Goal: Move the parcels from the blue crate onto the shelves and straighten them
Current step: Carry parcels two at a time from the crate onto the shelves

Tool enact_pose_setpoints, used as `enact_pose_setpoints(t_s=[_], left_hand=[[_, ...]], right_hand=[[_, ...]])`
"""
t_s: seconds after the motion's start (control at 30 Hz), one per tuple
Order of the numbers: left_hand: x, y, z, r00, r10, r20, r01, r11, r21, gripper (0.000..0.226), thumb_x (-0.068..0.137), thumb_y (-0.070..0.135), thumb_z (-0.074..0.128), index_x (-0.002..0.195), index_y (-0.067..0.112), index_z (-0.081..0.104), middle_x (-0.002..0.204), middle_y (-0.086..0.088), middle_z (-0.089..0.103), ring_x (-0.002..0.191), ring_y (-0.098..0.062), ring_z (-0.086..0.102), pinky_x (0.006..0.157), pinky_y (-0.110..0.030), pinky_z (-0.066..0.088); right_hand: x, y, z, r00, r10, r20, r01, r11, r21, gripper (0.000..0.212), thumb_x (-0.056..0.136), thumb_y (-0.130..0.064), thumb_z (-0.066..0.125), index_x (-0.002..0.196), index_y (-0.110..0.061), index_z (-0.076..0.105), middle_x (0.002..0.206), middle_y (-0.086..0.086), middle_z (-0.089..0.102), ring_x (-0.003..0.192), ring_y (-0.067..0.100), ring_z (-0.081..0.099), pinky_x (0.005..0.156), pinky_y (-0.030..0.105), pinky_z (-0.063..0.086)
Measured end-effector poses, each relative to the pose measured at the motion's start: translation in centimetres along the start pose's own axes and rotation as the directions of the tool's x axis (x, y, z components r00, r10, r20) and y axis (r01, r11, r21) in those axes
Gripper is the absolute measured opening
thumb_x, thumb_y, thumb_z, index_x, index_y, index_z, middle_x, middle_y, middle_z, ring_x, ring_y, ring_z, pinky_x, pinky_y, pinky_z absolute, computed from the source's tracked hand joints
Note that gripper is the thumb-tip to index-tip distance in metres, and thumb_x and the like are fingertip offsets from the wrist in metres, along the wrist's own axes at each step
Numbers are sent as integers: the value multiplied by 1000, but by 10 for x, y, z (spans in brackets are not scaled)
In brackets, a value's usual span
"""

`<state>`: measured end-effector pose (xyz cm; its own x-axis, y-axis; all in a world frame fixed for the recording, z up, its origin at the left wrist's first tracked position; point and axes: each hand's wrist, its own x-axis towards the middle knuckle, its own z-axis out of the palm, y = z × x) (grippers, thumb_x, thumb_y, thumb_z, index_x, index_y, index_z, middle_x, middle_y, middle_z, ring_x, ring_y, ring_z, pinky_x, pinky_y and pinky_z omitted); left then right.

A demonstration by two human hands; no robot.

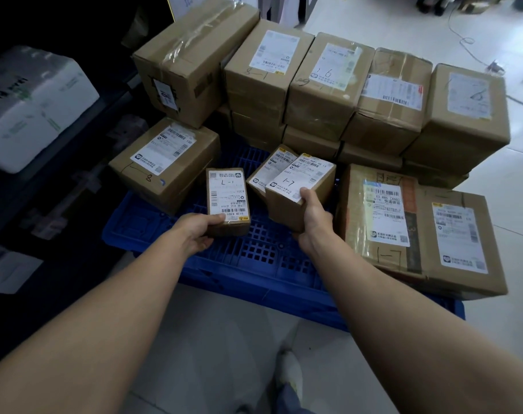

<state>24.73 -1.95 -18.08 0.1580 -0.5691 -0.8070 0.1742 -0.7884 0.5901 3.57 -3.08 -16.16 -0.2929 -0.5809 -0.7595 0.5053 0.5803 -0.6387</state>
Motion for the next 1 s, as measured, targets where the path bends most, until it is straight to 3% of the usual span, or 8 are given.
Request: enact_pose_setpoints(t_s=[0.2, 0.33, 0.4, 0.5, 0.63, 0.8, 0.9, 1.0], left_hand=[[-54, 18, -6, 999, 24, 36, -26, 999, 40, 26, 84, 9, 68, 107, 12, 56, 98, -6, 64, 85, -17, 58, 82, -33, 47], [-106, 40, -14, 994, 80, 78, -76, 996, -46, 25, 83, 1, 67, 103, 9, 54, 102, -11, 66, 85, -19, 62, 70, -33, 52], [-135, 56, -19, 988, 119, 95, -111, 991, -79, 35, 84, -2, 65, 115, 6, 52, 102, -11, 66, 86, -20, 62, 70, -34, 51], [-181, 85, -29, 978, 181, 101, -175, 982, -71, 26, 84, -1, 64, 108, 8, 59, 95, -7, 69, 84, -17, 64, 63, -29, 52], [-243, 123, -55, 958, 279, 68, -272, 957, -97, 11, 85, -2, 64, 92, 7, 65, 84, -6, 71, 77, -15, 65, 54, -27, 56], [-311, 149, -102, 920, 391, -5, -389, 914, -115, 9, 87, 0, 61, 93, 8, 63, 94, -7, 68, 87, -16, 62, 69, -27, 51], [-348, 154, -134, 899, 435, -56, -438, 882, -175, 15, 88, -1, 58, 98, 10, 63, 102, -7, 67, 99, -18, 60, 74, -29, 49], [-384, 148, -171, 865, 476, -157, -501, 831, -242, 17, 87, -3, 59, 99, 9, 64, 98, -6, 69, 97, -19, 62, 85, -32, 50]], right_hand=[[-54, -28, -1, 996, -88, 19, 89, 992, -90, 81, 75, -40, 72, 140, -15, 30, 119, 9, 55, 97, 22, 57, 95, 44, 48], [-102, -60, -1, 983, -149, 108, 160, 982, -101, 75, 77, -36, 71, 138, -16, 31, 119, 8, 55, 100, 21, 58, 94, 43, 50], [-131, -76, 2, 972, -179, 151, 199, 971, -129, 76, 78, -36, 70, 140, -19, 30, 106, 2, 54, 92, 17, 57, 83, 38, 53], [-177, -102, 11, 948, -227, 222, 266, 950, -163, 76, 79, -36, 69, 142, -18, 29, 101, 1, 53, 87, 16, 58, 66, 30, 51], [-241, -132, 29, 889, -282, 361, 354, 923, -153, 75, 80, -32, 70, 141, -16, 30, 119, 10, 57, 100, 23, 62, 81, 37, 54], [-308, -154, 54, 773, -276, 572, 425, 894, -143, 69, 82, -27, 70, 139, -14, 33, 125, 11, 59, 105, 26, 63, 94, 43, 51], [-338, -158, 76, 710, -259, 655, 449, 883, -138, 62, 83, -24, 69, 135, -13, 38, 118, 10, 64, 98, 21, 67, 82, 35, 55], [-369, -155, 107, 640, -198, 742, 455, 877, -158, 57, 81, -23, 70, 130, -15, 41, 114, 11, 66, 88, 19, 71, 67, 31, 57]])
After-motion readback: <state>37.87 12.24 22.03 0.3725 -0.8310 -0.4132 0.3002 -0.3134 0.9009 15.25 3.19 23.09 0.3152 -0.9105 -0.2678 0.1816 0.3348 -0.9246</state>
